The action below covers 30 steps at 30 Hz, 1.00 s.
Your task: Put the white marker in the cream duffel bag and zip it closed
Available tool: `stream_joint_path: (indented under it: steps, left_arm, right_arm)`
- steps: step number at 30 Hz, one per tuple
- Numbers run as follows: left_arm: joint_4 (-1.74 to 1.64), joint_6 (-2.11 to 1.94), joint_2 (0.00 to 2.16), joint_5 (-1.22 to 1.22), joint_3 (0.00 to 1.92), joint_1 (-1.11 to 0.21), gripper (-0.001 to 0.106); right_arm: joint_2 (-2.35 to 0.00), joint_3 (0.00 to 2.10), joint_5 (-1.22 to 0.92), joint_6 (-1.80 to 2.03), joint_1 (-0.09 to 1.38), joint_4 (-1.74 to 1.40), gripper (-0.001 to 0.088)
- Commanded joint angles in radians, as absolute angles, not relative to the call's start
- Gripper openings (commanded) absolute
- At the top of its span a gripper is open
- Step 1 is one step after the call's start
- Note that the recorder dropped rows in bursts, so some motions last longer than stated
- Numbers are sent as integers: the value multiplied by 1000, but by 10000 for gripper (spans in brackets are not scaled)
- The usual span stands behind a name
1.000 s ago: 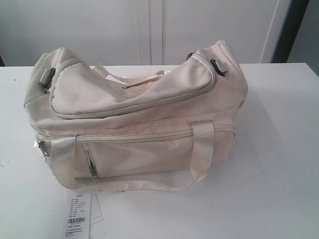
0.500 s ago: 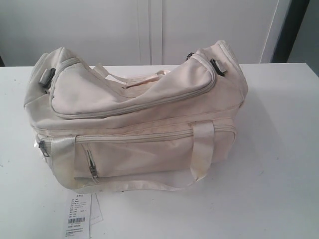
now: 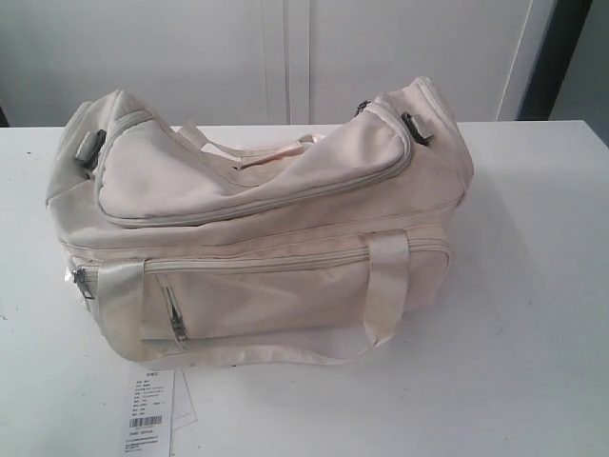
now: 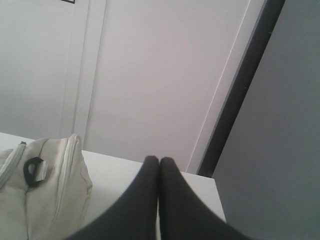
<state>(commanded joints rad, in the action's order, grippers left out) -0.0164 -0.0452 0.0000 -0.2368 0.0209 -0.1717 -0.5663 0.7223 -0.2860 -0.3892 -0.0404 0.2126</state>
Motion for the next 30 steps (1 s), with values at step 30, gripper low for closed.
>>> stream_joint_path:
  steps: [30]
  left_arm:
    - [-16, -45, 0, -232, 0, -172, 0]
  right_arm:
    - [-566, 722, -286, -389, -40, 213, 0]
